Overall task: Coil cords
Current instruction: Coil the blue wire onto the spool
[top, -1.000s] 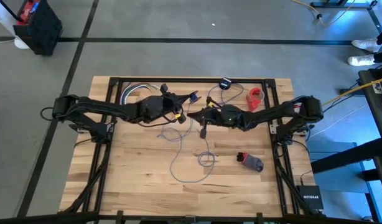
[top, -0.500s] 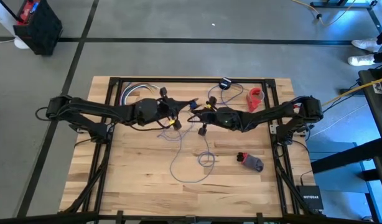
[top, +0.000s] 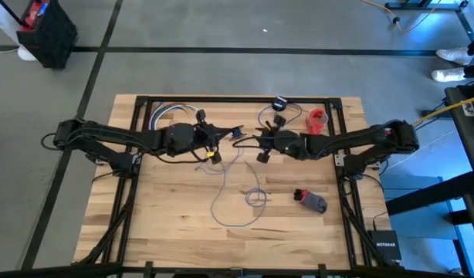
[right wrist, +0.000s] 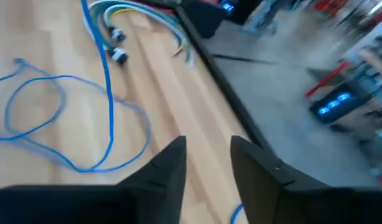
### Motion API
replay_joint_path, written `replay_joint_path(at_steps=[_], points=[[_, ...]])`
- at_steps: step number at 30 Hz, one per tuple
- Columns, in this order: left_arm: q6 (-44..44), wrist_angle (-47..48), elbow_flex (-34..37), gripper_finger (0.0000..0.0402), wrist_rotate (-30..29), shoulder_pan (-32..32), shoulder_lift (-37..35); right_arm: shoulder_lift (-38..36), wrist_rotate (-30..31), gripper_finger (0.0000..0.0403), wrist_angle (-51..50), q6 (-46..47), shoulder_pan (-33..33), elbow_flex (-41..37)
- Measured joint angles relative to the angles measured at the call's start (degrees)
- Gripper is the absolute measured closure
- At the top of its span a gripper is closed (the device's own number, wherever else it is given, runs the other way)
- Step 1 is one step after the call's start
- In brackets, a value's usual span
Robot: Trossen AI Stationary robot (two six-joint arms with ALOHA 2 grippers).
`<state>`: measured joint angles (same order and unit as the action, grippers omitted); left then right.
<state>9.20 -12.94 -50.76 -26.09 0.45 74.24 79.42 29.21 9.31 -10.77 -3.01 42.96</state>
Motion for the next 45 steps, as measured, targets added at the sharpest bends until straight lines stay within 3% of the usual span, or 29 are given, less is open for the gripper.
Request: replay_joint_path(at_steps=[6,14,22,31,34,38,45], points=[[-0.2,0.2,0.0,0.0401,0.0,0.0,0.0,-0.4,-11.0,0.0241,-3.1,3.3,0.0,-2.6],[-0.4,0.3,0.0,0.0401,-0.1,0.0,0.1,9.7,-12.3,0.0246,32.1,7.9,0.0,-15.3],[-0.3,0.1,0.1,0.0401,-0.1,0.2,0.1,26.3,-16.7,0.0247,44.8,13.1,-0.9,-11.7],[0.1,0.4,0.1,0.0401,-0.1,0.2,0.1,29.2,-14.6,0.0251,44.2,9.0,-0.9,-7.1],[0.1,0.5,0.1,0.0401,-0.1,0.2,0.1,29.2,-14.4,0.0287,44.2,4.7,-0.8,-7.0],[0.2,0.5,0.1,0.0401,-0.1,0.0,0.1,28.9,-13.4,0.0382,40.9,1.6,-0.8,-7.0],[-0.6,6.2,0.1,0.0401,0.0,-0.1,-0.9,19.4,-5.8,0.0391,30.7,-3.4,-0.8,-7.1]])
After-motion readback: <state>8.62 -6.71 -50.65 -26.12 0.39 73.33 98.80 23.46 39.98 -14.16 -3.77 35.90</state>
